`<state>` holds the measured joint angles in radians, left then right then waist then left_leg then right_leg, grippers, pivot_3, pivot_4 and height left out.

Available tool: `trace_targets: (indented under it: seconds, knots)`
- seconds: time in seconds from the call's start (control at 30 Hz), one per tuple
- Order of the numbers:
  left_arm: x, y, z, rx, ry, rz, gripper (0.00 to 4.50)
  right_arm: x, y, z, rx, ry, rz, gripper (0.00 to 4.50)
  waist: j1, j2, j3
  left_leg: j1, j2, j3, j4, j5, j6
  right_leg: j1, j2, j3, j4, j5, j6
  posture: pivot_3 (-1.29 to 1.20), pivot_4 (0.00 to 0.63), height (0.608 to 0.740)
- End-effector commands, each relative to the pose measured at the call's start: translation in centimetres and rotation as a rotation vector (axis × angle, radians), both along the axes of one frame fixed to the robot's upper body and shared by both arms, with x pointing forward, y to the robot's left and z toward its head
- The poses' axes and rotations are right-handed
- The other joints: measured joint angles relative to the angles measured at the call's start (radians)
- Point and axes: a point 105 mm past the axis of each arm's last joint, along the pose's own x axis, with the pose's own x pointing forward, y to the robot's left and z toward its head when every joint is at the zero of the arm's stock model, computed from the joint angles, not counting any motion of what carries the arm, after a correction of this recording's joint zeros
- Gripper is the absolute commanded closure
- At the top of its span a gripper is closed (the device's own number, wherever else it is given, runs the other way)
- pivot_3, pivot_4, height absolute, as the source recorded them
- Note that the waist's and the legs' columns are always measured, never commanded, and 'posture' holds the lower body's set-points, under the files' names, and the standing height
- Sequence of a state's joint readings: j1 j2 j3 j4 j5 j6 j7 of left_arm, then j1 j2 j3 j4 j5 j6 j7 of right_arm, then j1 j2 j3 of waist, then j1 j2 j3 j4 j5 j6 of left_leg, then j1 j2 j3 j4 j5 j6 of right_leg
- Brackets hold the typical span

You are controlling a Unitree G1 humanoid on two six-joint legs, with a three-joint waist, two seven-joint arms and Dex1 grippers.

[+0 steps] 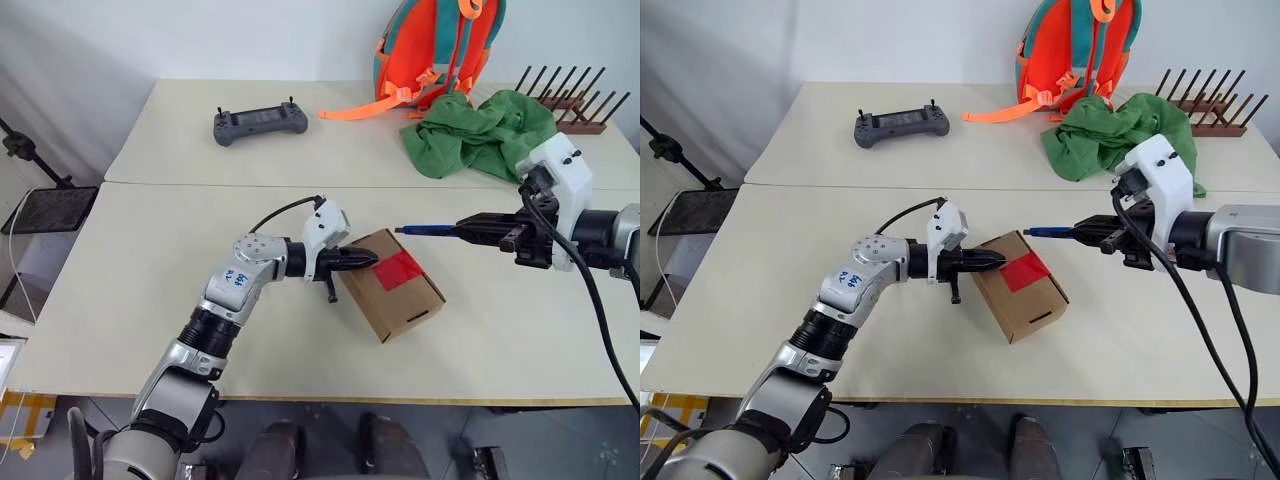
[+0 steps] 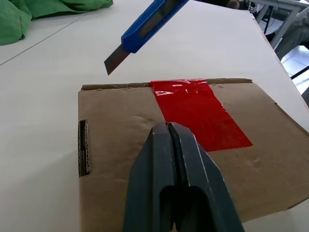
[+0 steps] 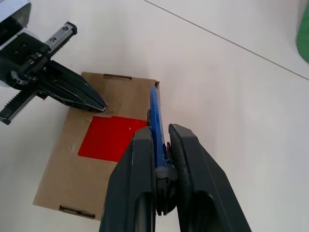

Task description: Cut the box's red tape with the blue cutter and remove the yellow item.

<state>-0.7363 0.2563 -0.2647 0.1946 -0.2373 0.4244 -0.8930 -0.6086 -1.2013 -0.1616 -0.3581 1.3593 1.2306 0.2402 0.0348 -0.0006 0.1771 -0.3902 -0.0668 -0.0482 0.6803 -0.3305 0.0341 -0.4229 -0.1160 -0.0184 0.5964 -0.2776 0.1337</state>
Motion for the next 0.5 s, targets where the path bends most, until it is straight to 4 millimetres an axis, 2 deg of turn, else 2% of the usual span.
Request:
trace_targets:
  seconds: [0.03, 0.5]
  knots:
    - [-0.7, -0.3, -0.6, 0.021, 0.003, -0.018, 4.48, -0.2, 0.1, 0.4, -0.008, -0.024, 0.011, 4.35, 0.000, 0.000, 0.000, 0.000, 0.000, 0.000, 0.000, 0.000, 0.000, 0.000, 0.000, 0.000, 0.001, 0.000, 0.000, 0.00, 0.150, 0.740]
    - [-0.8, -0.4, -0.7, 0.019, 0.004, -0.012, 4.48, -0.4, 0.0, -0.9, -0.011, 0.017, 0.020, 4.35, 0.001, 0.000, 0.000, 0.000, -0.001, 0.001, 0.002, 0.000, 0.000, -0.001, 0.000, 0.001, 0.005, 0.000, 0.000, 0.00, 0.150, 0.740]
